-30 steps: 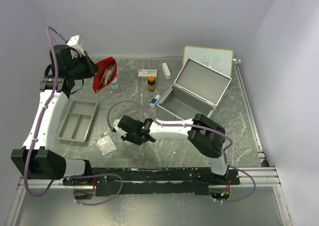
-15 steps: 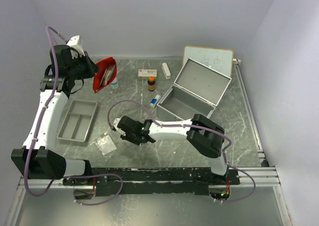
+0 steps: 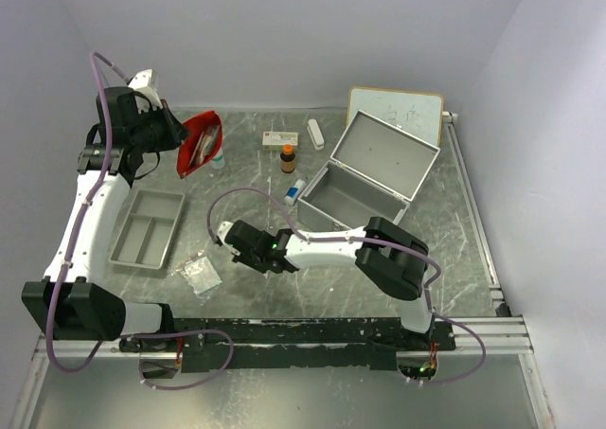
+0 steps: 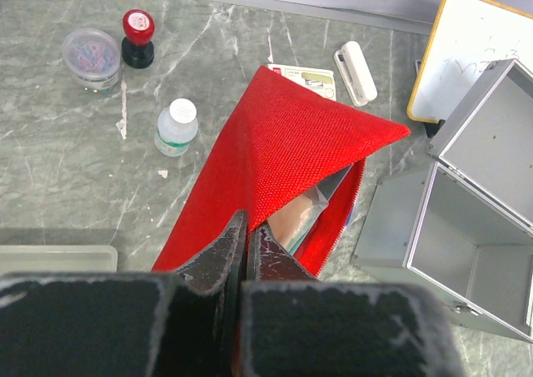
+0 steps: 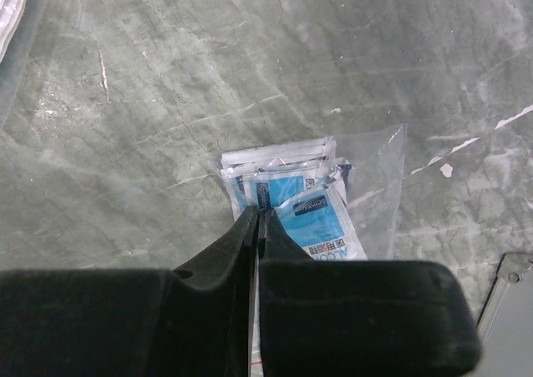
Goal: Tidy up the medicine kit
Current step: Pick up the medical item at the center of the board.
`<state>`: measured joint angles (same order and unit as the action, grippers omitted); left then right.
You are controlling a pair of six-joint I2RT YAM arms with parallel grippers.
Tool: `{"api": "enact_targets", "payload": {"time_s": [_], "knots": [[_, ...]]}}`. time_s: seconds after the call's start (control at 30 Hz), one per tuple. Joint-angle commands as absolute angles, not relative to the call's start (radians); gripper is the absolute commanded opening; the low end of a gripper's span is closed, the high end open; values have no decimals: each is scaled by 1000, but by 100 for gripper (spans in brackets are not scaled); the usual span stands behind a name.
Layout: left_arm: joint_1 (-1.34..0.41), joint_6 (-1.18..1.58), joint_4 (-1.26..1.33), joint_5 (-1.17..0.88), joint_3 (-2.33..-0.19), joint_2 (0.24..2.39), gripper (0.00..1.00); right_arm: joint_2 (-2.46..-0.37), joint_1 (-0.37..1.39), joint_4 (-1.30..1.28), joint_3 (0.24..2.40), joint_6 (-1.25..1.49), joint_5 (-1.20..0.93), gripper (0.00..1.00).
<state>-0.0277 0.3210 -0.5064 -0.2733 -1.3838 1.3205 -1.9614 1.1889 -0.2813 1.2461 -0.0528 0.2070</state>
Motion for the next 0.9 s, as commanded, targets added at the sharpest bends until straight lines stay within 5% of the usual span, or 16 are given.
{"api": "enact_targets", "payload": {"time_s": [0.0,0.07,0.2,0.33,0.53,0.87], "knots": [[-18,314,-486,-294,-1383,1304,7,-2035,1181,-411,1155,-4,147,0],[-18,316,-487,-295,-1380,1303,7,-2028,1182,-416,1157,4,130,0],[-18,318,-486,-296,-1381,1302,7,-2049,1187,-417,1161,13,98,24],[-18,311,-493,-295,-1387,1302,7,-2094,1189,-421,1184,10,78,26],[-18,309,-500,-295,-1388,1301,7,-2142,1189,-437,1204,-1,62,0],[-16,294,-502,-282,-1396,1310,7,-1967,1153,-506,1234,67,-54,0]]}}
